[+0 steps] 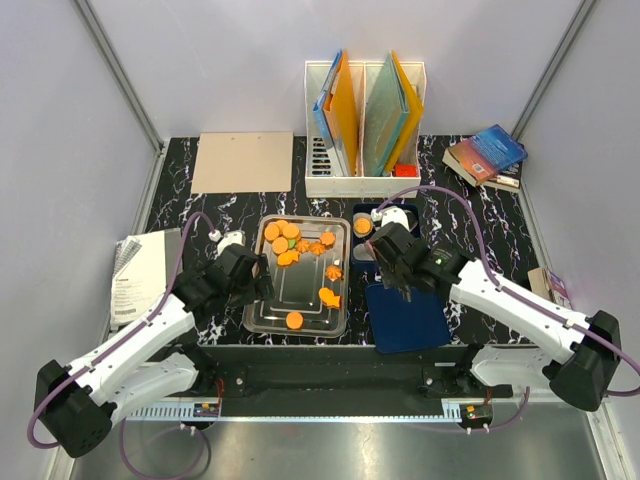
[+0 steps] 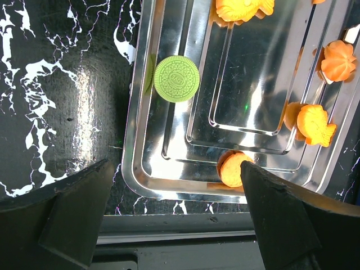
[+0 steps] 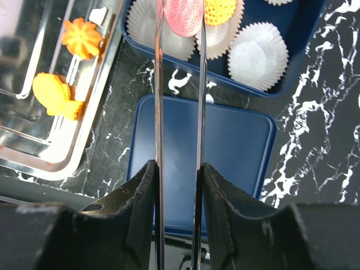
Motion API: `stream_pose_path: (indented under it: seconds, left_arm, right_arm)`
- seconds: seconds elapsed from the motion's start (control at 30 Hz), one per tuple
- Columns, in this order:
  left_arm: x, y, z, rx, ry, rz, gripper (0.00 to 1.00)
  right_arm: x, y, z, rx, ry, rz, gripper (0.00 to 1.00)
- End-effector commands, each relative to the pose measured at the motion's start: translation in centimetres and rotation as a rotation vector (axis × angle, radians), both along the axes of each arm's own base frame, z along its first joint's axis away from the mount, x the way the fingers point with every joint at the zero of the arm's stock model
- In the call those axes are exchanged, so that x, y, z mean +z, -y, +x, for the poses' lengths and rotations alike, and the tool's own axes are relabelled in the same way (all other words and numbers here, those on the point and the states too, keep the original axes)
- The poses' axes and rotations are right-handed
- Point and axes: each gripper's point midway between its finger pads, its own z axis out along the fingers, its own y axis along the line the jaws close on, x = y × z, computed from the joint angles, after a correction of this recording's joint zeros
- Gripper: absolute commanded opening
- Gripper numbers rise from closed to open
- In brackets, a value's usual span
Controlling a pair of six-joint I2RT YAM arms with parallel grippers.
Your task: Pack the cookies
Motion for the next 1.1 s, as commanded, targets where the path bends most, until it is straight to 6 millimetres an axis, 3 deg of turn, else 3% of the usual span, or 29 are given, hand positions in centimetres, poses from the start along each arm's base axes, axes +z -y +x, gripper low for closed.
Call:
stream_pose_path:
  seconds: [0.0, 0.3, 0.43, 0.73, 0.97, 1.07]
  left_arm:
    - [1.0, 0.1, 0.9, 0.017, 0.041, -0.002, 0.99]
    - [0.9, 0.1, 0.9, 0.018, 0.037, 0.003, 0.99]
    - [0.9, 0.1, 0.9, 0.02, 0.037, 0.003, 0.99]
    - [1.0, 0.0, 0.9, 0.02, 0.039, 0.001, 0.99]
    - [1.1, 0.1, 0.8, 0.017, 0.042, -0.003, 0.99]
    - [1.1, 0.1, 0.8, 0.016, 0.042, -0.006, 0.99]
  right_arm:
    - [0.6, -1.4, 1.0, 0.032, 0.024, 0.055, 0.4]
    - [0.1, -2.0, 1.1, 0.041, 0.008, 0.064, 0.41]
    - [0.2, -2.0, 1.2, 0.037, 0.013, 0.064, 0.49]
    - [2.2, -1.9, 1.7, 0.027, 0.057, 0.082, 0.56]
    - [6.1, 1.4, 2.6, -0.051, 0.169, 0.053, 0.53]
    - [6.2, 3.9, 3.2, -0.127, 0.179, 0.034, 0.49]
